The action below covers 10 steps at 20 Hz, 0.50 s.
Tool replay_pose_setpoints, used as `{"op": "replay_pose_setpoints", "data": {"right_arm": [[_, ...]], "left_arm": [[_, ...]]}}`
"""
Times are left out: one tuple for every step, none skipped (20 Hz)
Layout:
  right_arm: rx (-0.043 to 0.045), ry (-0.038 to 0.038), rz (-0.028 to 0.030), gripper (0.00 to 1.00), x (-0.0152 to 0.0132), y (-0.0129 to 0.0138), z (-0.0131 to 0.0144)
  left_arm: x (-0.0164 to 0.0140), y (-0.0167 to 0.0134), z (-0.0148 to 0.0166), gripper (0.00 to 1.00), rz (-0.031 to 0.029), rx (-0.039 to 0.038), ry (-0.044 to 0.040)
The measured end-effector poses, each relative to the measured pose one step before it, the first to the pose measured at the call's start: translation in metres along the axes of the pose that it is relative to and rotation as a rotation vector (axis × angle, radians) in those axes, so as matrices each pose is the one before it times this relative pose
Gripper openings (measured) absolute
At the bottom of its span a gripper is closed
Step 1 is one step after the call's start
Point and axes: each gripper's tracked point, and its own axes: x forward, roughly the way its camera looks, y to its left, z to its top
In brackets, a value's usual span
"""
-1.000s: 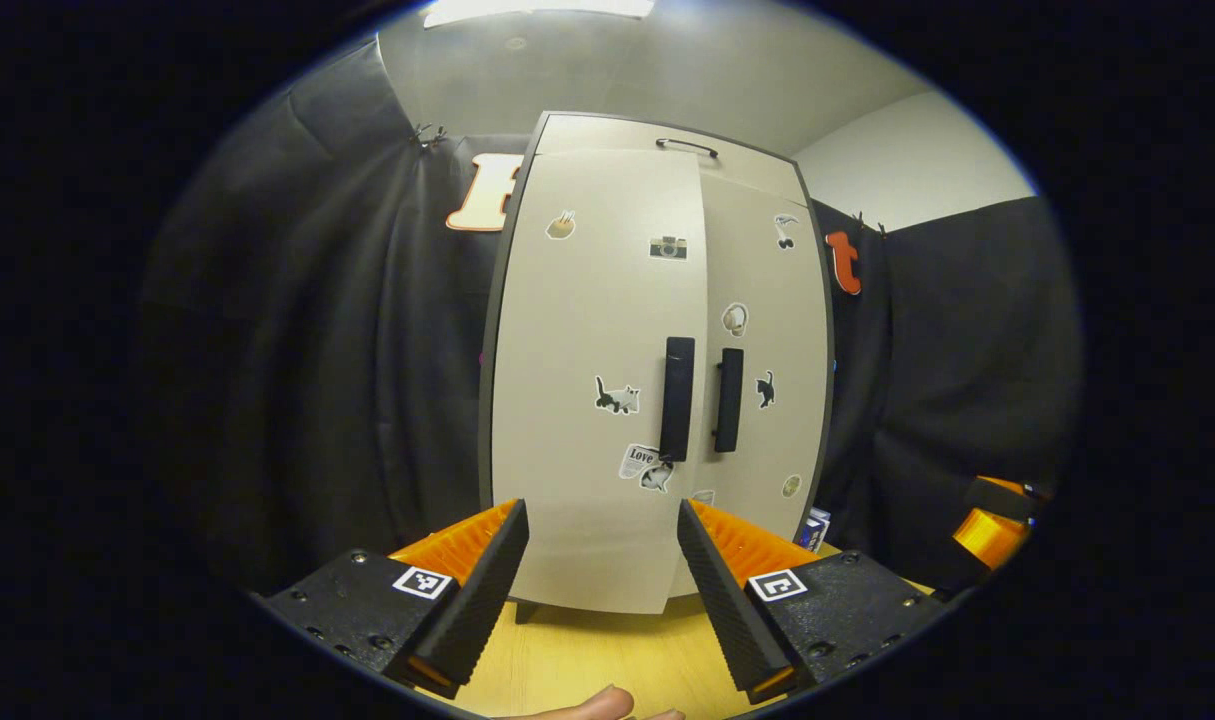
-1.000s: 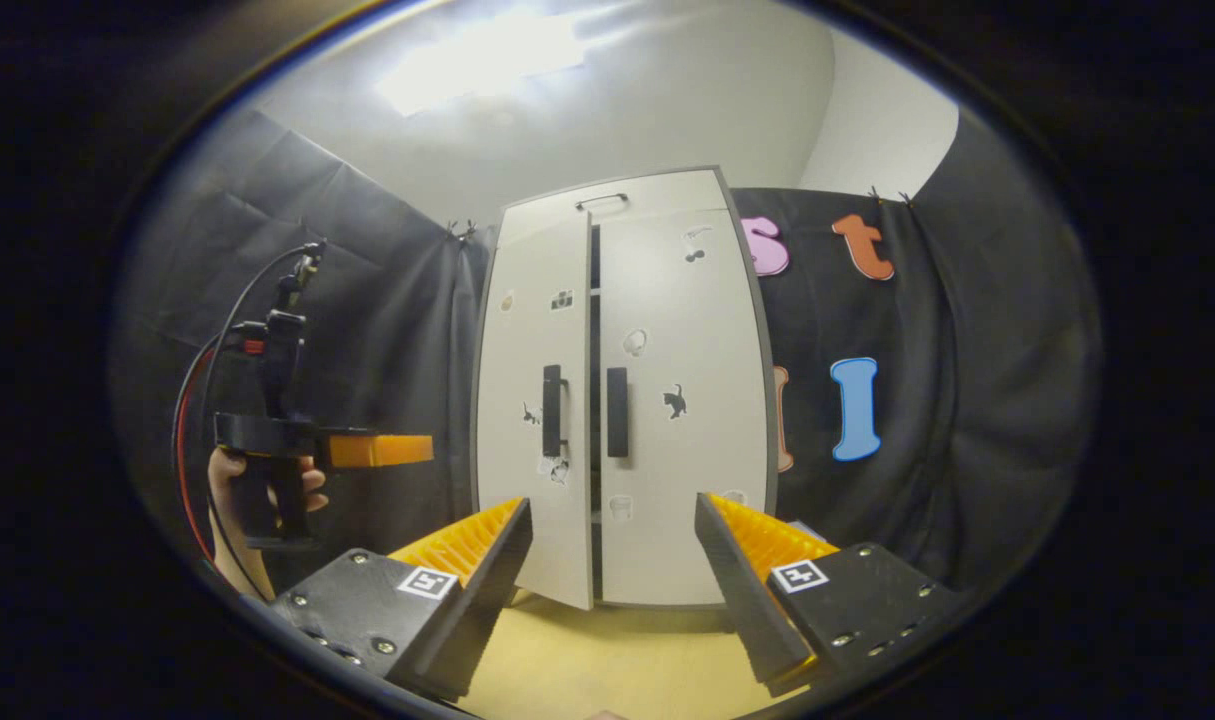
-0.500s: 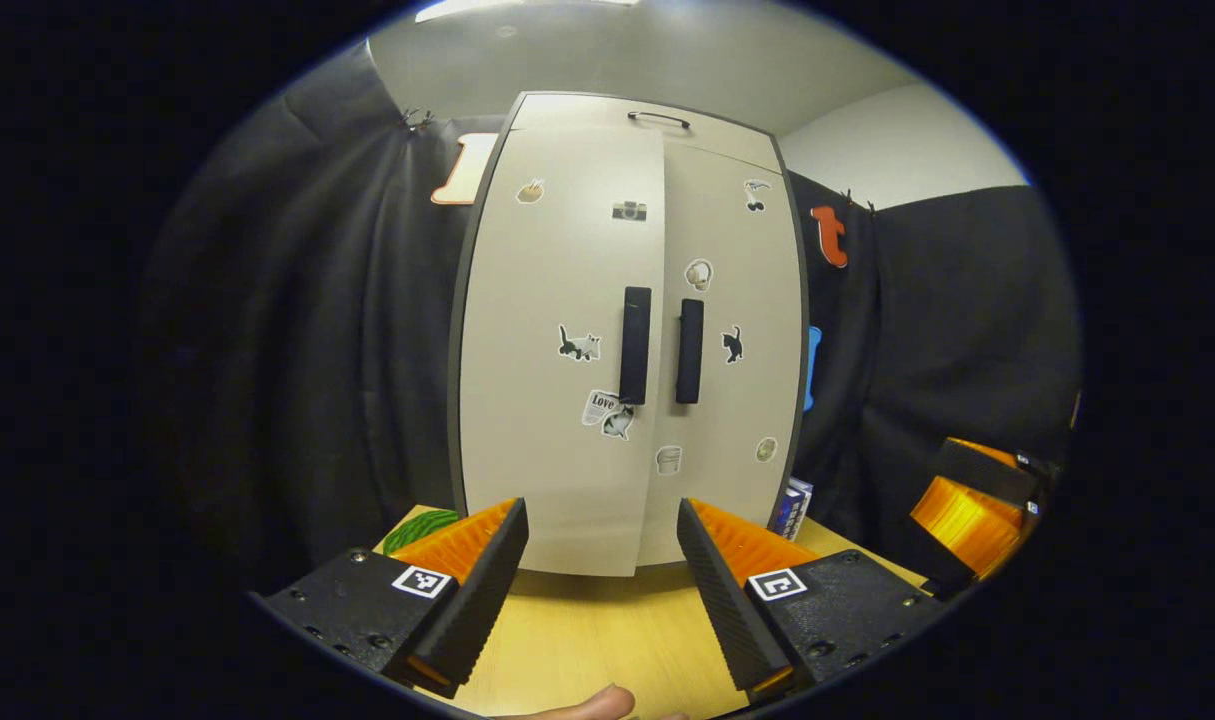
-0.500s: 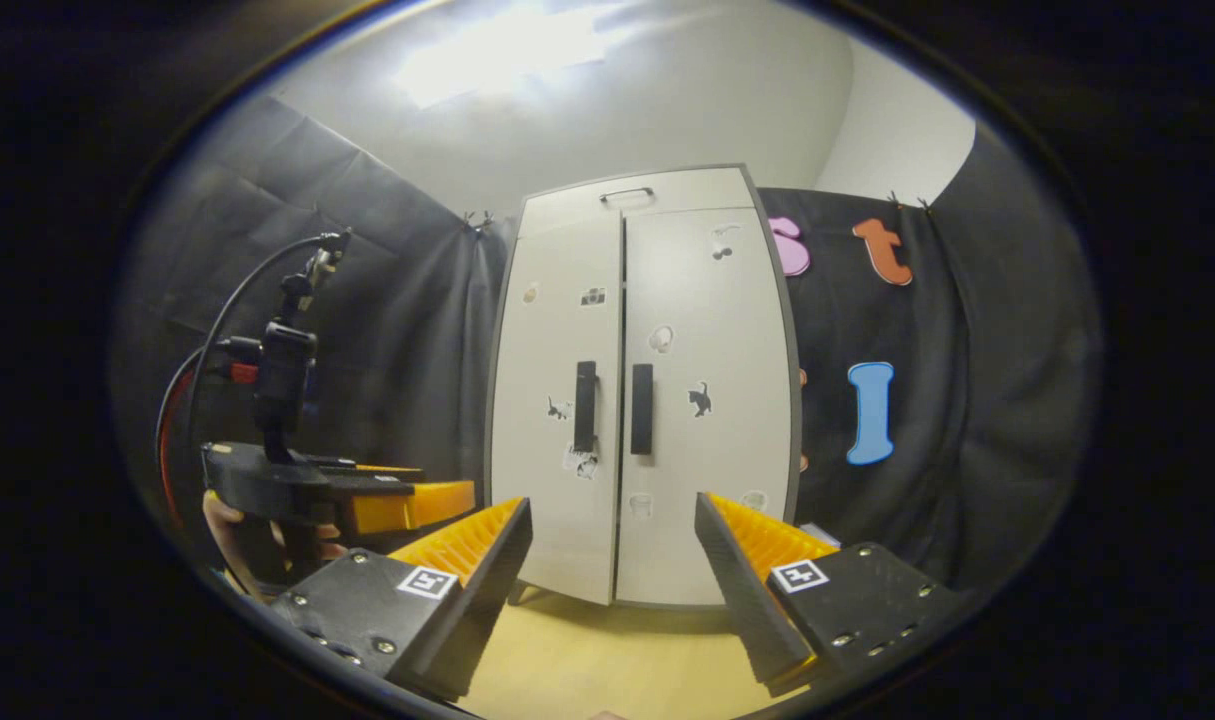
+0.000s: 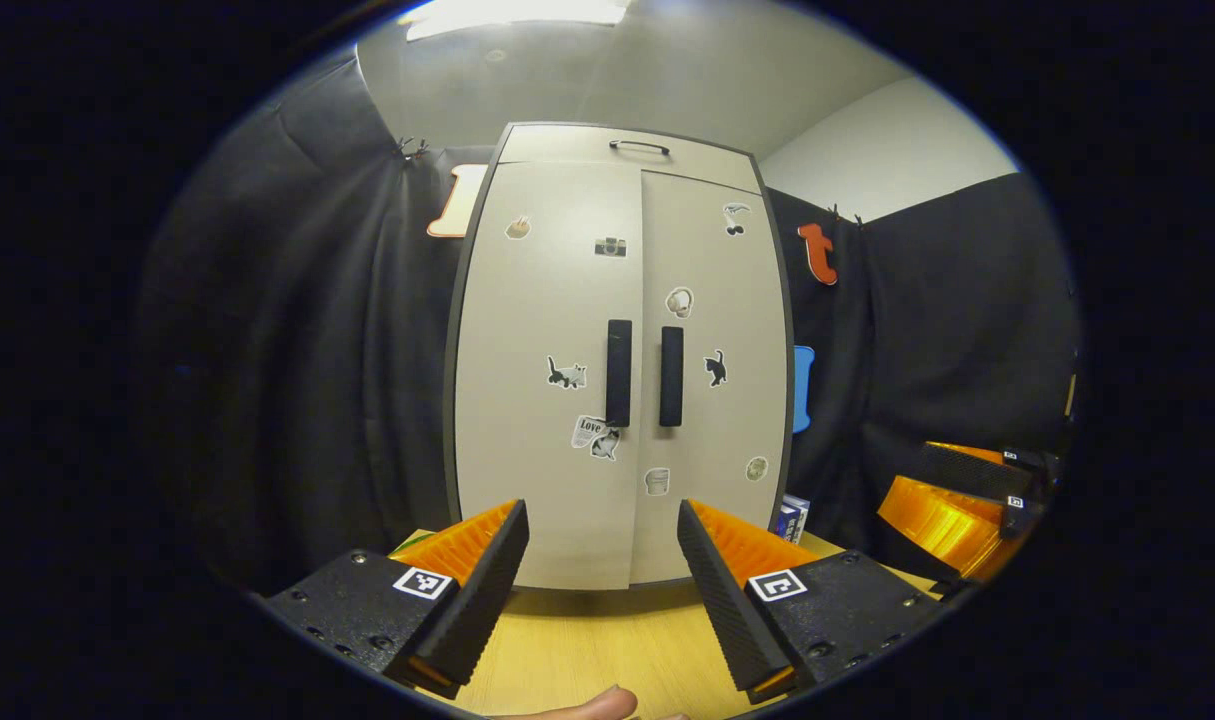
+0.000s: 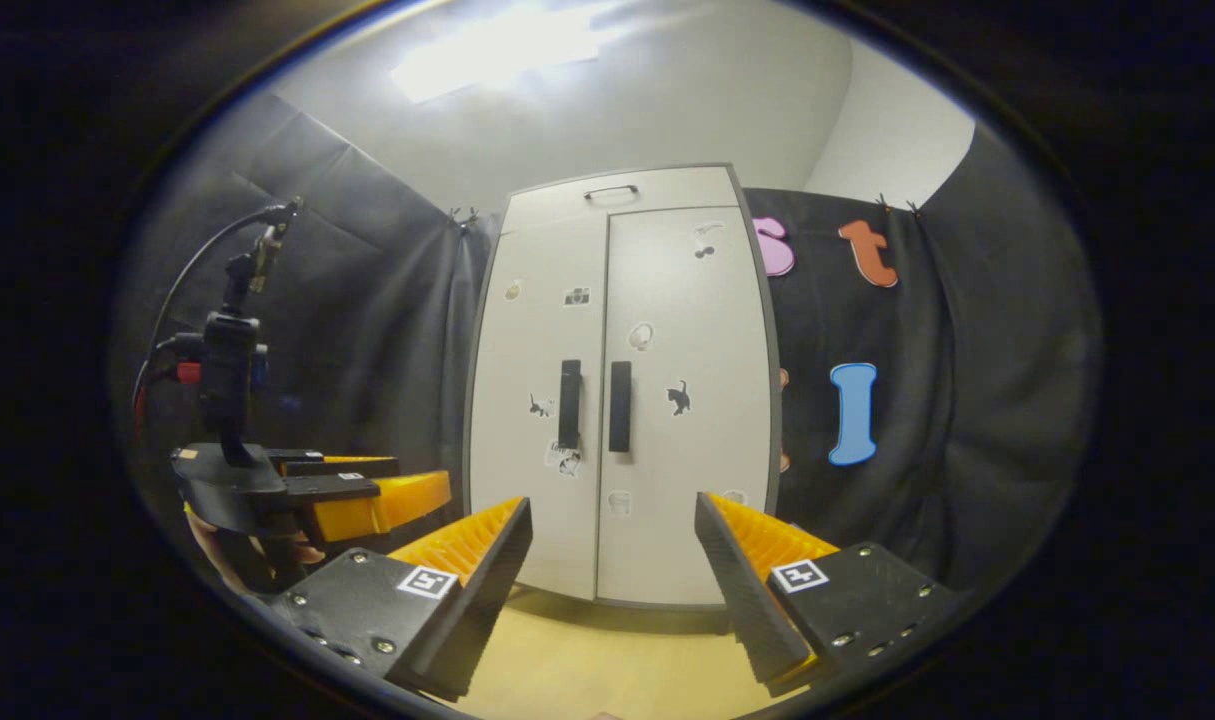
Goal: Grab one shoe with the right hand and put it into the shoe cabinet, grab the other shoe with the left hand and put it into the shoe cabinet; then close the right door with the right hand and the left door with the left hand.
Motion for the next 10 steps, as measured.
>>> {"op": "replay_pose_setpoints", "data": {"right_arm": [[0.00016, -0.00167, 0.00184, 0.98, -0.00131, -0.00073, 0.00128], [0.00073, -0.00274, 0.00137, 0.98, -0.00214, -0.00101, 0.00116], [-0.00048, -0.00312, -0.00047, 0.98, -0.00191, -0.00193, 0.00032], [0.00023, -0.00268, -0.00255, 0.98, -0.00209, -0.00238, 0.00058], [0.00003, -0.00324, -0.00023, 0.98, -0.00163, -0.00173, 0.00067], [-0.00091, -0.00189, 0.00131, 0.98, -0.00218, -0.002, -0.00023], [0.00199, -0.0008, -0.00021, 0.98, -0.00122, -0.00325, -0.00049], [0.005, 0.00122, -0.00059, 0.98, -0.00098, -0.00304, -0.00104], [0.00532, 0.00514, -0.0006, 0.98, -0.00067, -0.00347, -0.00205], [0.00518, 0.00625, 0.00019, 0.98, -0.0015, -0.00276, -0.00171]], "left_arm": [[-0.00031, -0.00168, -0.0002, 0.92, -0.00204, -0.00062, 0.00052], [-0.00096, -0.00166, -0.00078, 0.92, -0.0046, 0.00331, 0.00363], [-0.00075, -0.00127, 0.00072, 0.93, -0.0046, 0.00396, -0.00233], [-0.00054, -0.0008, 0.00039, 0.92, -0.00278, 0.00512, -0.00034], [-0.00004, -0.00053, 0.00072, 0.92, -0.00081, 0.00403, -0.00411], [-0.0006, -0.00172, -0.00004, 0.92, -0.00035, 0.00401, -0.00245], [0.00071, -0.00051, 0.00052, 0.92, 0.00408, 0.00279, -0.00277], [0.00028, -0.00069, -0.00007, 0.92, 0.00594, 0.00294, -0.00189], [0.00067, -0.00038, -0.00053, 0.92, 0.00336, 0.00361, 0.00097], [-0.00123, -0.00185, -0.00131, 0.92, -0.00068, -0.0007, 0.00373]]}}
